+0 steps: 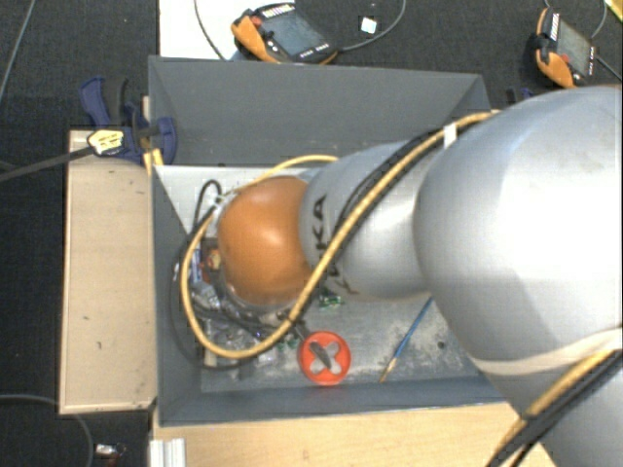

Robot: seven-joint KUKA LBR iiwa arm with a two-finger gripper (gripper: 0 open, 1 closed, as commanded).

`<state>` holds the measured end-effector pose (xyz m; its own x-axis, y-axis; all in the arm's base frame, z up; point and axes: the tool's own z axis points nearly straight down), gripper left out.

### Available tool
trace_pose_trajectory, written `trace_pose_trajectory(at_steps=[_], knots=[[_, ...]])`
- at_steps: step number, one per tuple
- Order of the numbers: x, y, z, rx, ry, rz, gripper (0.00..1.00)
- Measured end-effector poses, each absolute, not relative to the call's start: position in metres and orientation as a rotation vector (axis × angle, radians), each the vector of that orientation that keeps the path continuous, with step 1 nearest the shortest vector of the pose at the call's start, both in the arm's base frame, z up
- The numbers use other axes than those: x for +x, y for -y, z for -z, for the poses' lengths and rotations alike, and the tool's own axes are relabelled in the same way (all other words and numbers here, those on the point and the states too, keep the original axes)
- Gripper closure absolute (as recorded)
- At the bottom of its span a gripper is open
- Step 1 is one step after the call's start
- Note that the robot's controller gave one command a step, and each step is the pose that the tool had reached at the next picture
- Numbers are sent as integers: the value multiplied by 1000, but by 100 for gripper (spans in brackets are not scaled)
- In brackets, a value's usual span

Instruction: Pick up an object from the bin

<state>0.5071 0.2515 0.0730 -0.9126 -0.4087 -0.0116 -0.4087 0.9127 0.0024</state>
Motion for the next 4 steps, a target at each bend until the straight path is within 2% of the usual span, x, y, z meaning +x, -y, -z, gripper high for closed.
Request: trace_pose_trajectory(at_steps=[1, 2, 3, 4], knots=[[482, -200, -71, -533, -3086, -4, 0], [487, -189, -71, -286, -3116, -14, 0], [535, -219, -75, -2, -3125, -14, 100], [535, -219, -75, 0, -3125, -14, 100]])
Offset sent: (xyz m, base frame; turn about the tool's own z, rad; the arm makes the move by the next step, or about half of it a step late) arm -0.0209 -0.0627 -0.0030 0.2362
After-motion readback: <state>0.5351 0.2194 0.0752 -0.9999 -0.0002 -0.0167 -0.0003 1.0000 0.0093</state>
